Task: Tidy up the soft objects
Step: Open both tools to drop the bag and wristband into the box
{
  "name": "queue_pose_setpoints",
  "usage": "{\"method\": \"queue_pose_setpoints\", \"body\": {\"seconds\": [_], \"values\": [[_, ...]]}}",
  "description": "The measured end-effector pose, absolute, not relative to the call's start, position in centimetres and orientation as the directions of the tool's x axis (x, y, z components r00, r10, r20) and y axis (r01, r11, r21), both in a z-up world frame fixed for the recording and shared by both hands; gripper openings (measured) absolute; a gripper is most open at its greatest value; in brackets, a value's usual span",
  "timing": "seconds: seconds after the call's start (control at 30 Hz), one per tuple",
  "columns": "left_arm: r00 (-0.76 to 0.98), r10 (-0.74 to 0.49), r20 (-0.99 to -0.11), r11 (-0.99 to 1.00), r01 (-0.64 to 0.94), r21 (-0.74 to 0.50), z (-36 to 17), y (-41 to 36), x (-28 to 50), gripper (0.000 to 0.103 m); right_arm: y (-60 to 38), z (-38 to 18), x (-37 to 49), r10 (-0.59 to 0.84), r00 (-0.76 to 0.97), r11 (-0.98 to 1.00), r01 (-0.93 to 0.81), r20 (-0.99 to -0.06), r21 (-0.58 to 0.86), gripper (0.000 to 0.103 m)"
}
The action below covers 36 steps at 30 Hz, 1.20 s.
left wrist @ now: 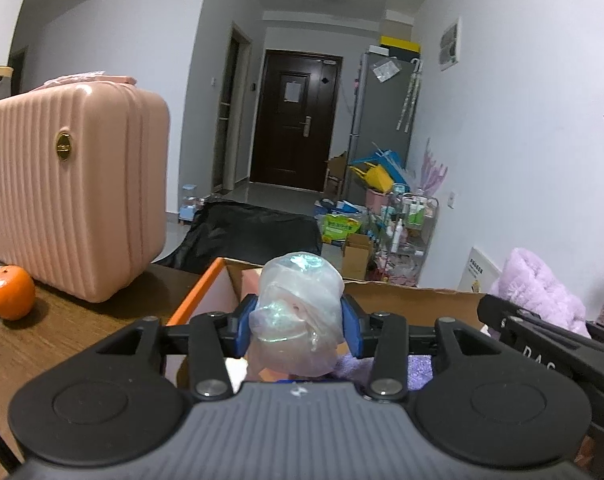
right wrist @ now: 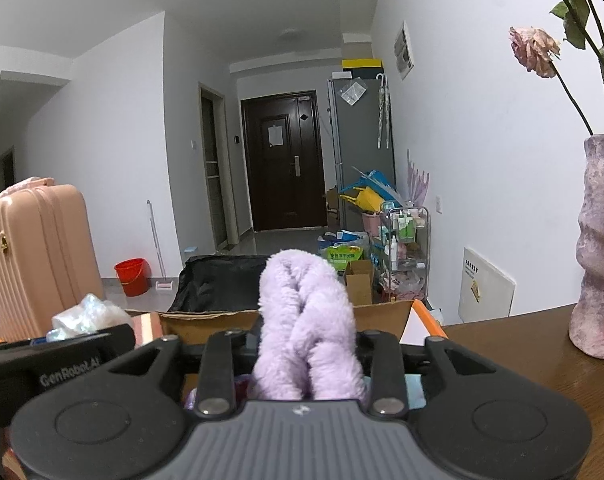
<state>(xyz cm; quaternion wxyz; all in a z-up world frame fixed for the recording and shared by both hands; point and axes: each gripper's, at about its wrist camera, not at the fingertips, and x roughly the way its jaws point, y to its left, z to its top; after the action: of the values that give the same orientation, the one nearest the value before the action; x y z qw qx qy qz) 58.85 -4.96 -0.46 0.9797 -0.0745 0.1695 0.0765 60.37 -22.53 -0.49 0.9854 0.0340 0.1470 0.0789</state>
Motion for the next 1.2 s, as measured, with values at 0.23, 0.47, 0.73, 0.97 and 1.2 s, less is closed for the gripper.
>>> {"method": "queue_pose_setpoints", "body": {"seconds": [0.23,0.47,0.73,0.97,1.2], "values": [[0.928,0.171,-0.332,0.97,-0.218,-0.108,-0.4,-4.9,58.3,0.083,-23.1,-0.6,60.4,0.157,0.948,0.985,-0.13,-0.276,0.112,0.073],[0.906,0.273,-0.323,0.938,-0.326,-0.121,-0.1,-4.1,57.9,0.103,-24.1,-0.6,59.7,0.114,0.968,0.988,-0.086,-0.222,0.13,0.101],[0.897,0.308,-0.317,0.923,-0.362,-0.127,0.1,-3.8,57.7,0.103,-23.8,-0.6,59.1,0.127,0.974,0.987,-0.106,-0.187,0.119,0.103],[0.894,0.313,-0.321,0.919,-0.371,-0.136,0.1,-3.5,57.5,0.103,-24.1,-0.3,58.0,0.15,0.977,0.982,-0.128,-0.152,0.142,0.103],[0.899,0.304,-0.316,0.926,-0.357,-0.126,0.1,-3.4,56.2,0.103,-23.8,-0.1,55.8,0.161,0.98,0.982,-0.147,-0.115,0.119,0.103]]}}
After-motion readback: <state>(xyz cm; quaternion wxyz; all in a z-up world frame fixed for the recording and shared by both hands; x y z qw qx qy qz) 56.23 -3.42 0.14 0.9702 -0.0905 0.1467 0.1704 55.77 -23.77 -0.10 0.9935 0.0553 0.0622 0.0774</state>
